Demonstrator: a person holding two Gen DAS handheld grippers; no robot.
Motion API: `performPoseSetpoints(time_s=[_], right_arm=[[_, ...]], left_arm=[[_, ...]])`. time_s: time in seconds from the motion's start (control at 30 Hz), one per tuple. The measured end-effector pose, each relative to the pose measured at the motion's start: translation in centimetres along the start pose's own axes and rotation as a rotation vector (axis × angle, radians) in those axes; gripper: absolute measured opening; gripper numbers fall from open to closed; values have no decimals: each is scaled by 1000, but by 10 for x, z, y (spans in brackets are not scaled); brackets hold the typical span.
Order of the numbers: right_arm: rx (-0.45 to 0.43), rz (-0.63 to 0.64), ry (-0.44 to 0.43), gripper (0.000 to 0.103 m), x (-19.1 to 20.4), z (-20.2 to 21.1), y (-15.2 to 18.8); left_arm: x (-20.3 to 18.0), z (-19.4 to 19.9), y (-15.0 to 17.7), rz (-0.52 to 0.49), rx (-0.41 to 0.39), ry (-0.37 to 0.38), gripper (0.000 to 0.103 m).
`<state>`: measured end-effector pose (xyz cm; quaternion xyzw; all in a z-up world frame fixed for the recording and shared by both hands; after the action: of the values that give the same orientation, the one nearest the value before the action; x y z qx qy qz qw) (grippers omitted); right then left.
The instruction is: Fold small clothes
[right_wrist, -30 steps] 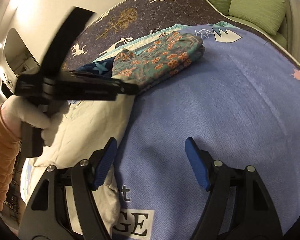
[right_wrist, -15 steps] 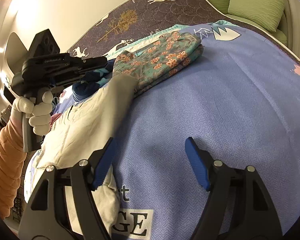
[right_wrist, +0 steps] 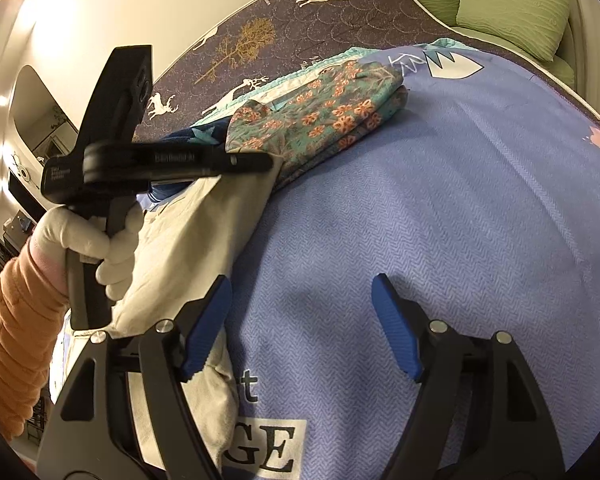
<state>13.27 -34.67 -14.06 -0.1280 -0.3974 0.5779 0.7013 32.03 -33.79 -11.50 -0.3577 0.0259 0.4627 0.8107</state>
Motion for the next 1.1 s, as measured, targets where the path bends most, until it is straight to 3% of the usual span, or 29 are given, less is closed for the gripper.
performPoseSetpoints(time_s=[0.07, 0.17, 0.23, 0.3, 0.37, 0.4, 0.47, 0.5, 0.6, 0.67, 0.7, 0.73, 0.8, 0.93, 1.1], right_arm=[[-9, -2, 10, 74, -1, 2, 0], [-21, 2, 42, 74, -1, 5, 0], [-18, 10, 63, 74, -1, 7, 0], [-12, 27, 71, 73, 3, 9, 2], [-7, 66, 51, 65, 15, 15, 7], [-8, 88, 37, 60, 23, 19, 9], [-12, 123, -7, 41, 44, 27, 14], [-15, 146, -36, 38, 57, 31, 15], [-17, 275, -88, 36, 105, 33, 20], [11, 330, -84, 36, 124, 23, 24], [38, 348, -68, 36, 130, 14, 28], [103, 363, -11, 38, 128, -3, 35], [214, 380, 122, 40, 110, -31, 49], [180, 377, 98, 39, 97, -36, 51], [168, 464, 176, 42, 105, -37, 54]], left_arm=[[6, 22, -10, 54, -101, 49, 1], [23, 71, -17, 110, -208, 49, 4], [35, 104, -9, 92, -238, 2, 20], [50, 137, 12, 57, -255, -69, 42], [71, 170, 45, 11, -270, -153, 44], [84, 185, 67, -2, -266, -198, 44], [107, 208, 108, -2, -248, -270, 44], [117, 216, 128, 0, -238, -302, 44], [143, 228, 188, 13, -179, -383, 44], [168, 223, 223, 19, -98, -492, 45], [183, 219, 238, -4, -64, -571, 58], [188, 222, 243, -28, -97, -586, 65], [201, 234, 246, 42, -138, -537, 69], [208, 251, 246, 72, -170, -597, 68], [203, 291, 266, 193, -301, -518, 68]])
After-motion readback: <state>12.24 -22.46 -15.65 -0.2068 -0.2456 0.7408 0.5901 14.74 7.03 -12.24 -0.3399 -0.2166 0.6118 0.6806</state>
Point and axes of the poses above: each gripper's, at about its wrist camera, not at the fingertips, and z roughly against the way its jaws point, x to its left, y to its underside, the point moved 9 cm from there along -z, roughly the way its jaws point, and after that the axes turned 3 degrees about z, right-handed, at the moved point
